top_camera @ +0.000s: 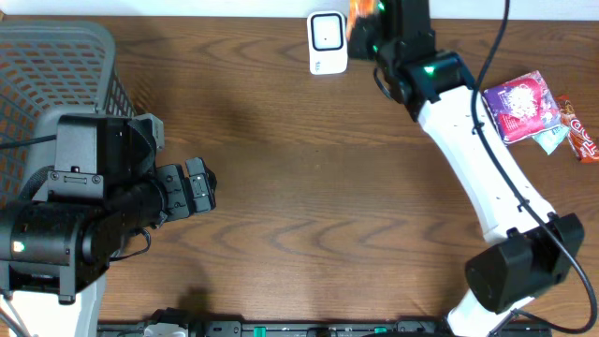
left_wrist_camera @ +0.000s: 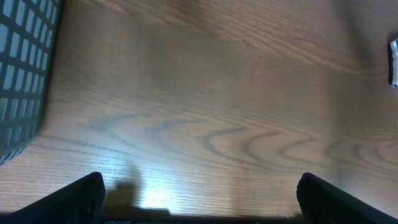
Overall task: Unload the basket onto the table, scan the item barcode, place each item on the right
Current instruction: 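Raise the orange packet up to the scanner face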
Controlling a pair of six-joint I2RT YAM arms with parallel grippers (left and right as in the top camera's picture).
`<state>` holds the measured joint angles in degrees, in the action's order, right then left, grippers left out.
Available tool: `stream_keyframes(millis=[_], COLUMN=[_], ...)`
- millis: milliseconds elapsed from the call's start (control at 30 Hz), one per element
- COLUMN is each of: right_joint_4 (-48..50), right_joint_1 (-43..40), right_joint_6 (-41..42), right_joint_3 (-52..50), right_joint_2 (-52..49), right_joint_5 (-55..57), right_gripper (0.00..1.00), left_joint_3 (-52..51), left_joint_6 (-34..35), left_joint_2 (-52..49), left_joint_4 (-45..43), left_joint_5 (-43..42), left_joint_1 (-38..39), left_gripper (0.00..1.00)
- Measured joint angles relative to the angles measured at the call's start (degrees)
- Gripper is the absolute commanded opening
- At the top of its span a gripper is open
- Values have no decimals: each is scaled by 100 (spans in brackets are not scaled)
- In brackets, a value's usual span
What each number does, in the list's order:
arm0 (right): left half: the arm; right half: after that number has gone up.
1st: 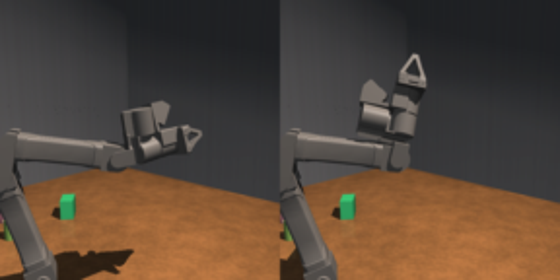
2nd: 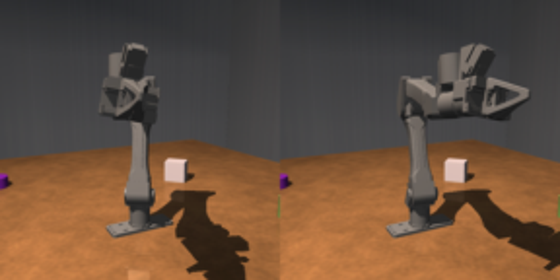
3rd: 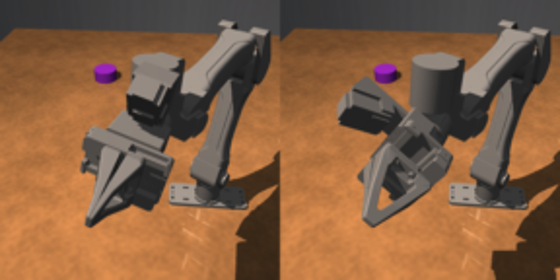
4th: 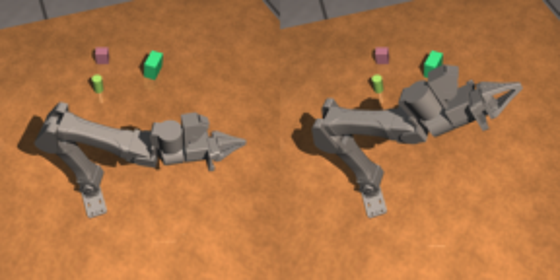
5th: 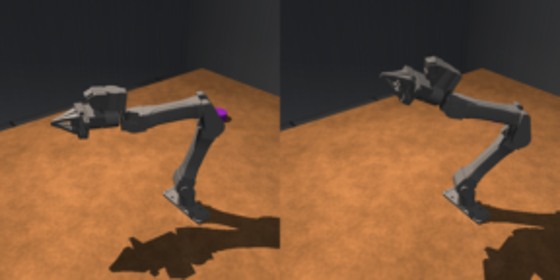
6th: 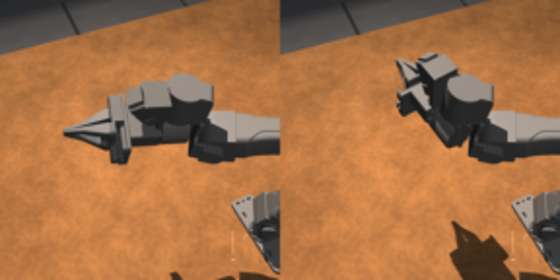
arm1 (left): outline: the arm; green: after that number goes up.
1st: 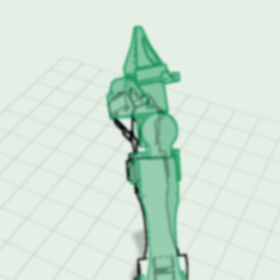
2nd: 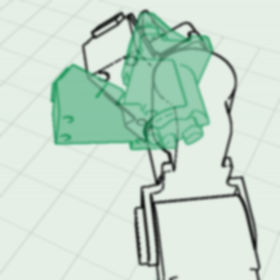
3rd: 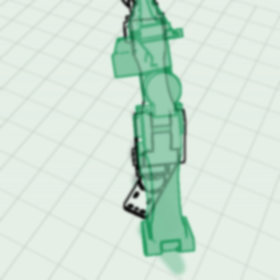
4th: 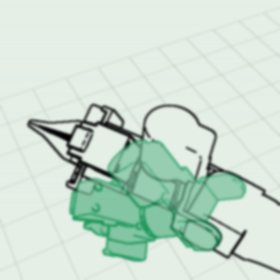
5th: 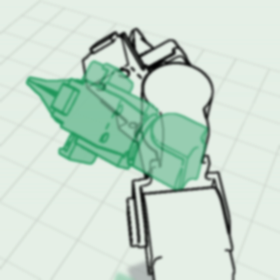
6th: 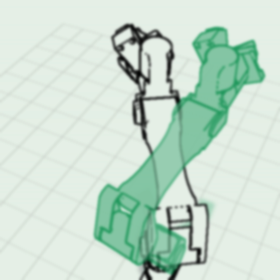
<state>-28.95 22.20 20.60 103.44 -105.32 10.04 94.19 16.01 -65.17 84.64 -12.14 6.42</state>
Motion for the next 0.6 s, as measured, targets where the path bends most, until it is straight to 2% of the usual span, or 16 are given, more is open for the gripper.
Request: stream_keyframes(millis=[200,400,600], right_joint_4=[-184,-254,68], right_joint_1=[203,177,184], right_joint_6=[-761,-780,-916], right_joint_3=[1043,1860,2400], right_joint_2=[-850,-2245,-3045], right_joint_5=[1058,1023,1019], right_gripper=[1,1,1], left_joint_3=[0,0,0], left_joint_6=[0,0,0], left_joint_2=[2,0,0], left_joint_4=[0,2,2], left_joint_5=[0,0,-2], left_joint_1=[0,0,0], left_gripper=[98,98,98])
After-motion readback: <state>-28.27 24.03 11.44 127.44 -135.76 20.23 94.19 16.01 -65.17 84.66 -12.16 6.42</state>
